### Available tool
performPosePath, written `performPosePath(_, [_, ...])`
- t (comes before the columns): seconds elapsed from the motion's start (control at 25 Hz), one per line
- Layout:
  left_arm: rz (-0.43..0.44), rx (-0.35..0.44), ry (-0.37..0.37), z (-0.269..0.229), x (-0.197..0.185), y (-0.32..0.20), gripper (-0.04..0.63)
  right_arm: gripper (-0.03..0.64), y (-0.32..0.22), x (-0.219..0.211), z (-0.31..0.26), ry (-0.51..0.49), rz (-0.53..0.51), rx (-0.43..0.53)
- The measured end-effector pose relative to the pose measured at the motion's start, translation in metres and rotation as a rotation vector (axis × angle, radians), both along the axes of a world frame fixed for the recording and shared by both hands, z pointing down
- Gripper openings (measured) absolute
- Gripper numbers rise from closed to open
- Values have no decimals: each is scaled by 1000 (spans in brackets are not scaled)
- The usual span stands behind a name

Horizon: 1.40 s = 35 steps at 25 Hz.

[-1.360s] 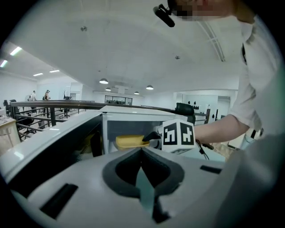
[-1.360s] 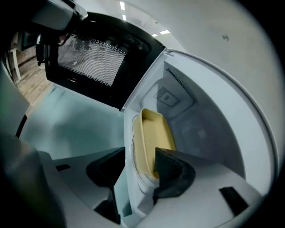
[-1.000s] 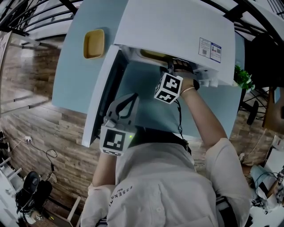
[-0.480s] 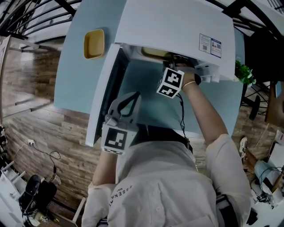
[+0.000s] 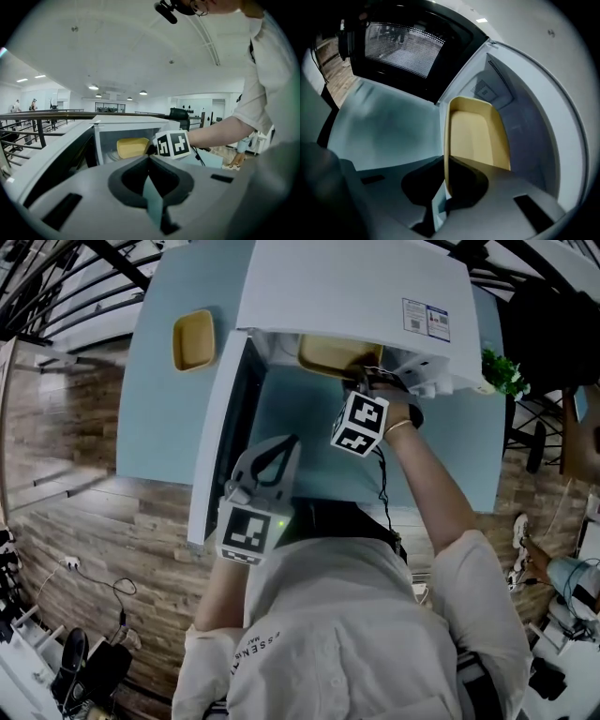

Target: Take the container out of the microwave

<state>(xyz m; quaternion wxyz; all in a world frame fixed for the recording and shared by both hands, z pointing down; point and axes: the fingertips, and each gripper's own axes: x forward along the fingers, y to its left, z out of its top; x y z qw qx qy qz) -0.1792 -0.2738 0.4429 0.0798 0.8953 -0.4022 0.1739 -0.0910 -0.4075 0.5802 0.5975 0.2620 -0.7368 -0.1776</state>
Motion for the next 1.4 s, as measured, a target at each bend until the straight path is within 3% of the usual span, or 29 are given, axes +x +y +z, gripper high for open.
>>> performPosePath(0.44, [98,32,9,-9,-4,35,2,23,74,5,-21,-32,77,-4])
performPosePath(0.72, [119,61,39,-24,-8,47,2,23,116,10,-55,-120,150,14])
performPosePath(0.92, [146,88,50,-33,1,52,2,23,142,19,-86,-219,209,60])
performPosePath(1.08, [121,121,41,-41,3,48,2,23,153,27,-104,-317,256,115])
performPosePath(1.4, [65,172,55,-64,11,39,2,23,157,48,-158,-625,342,211])
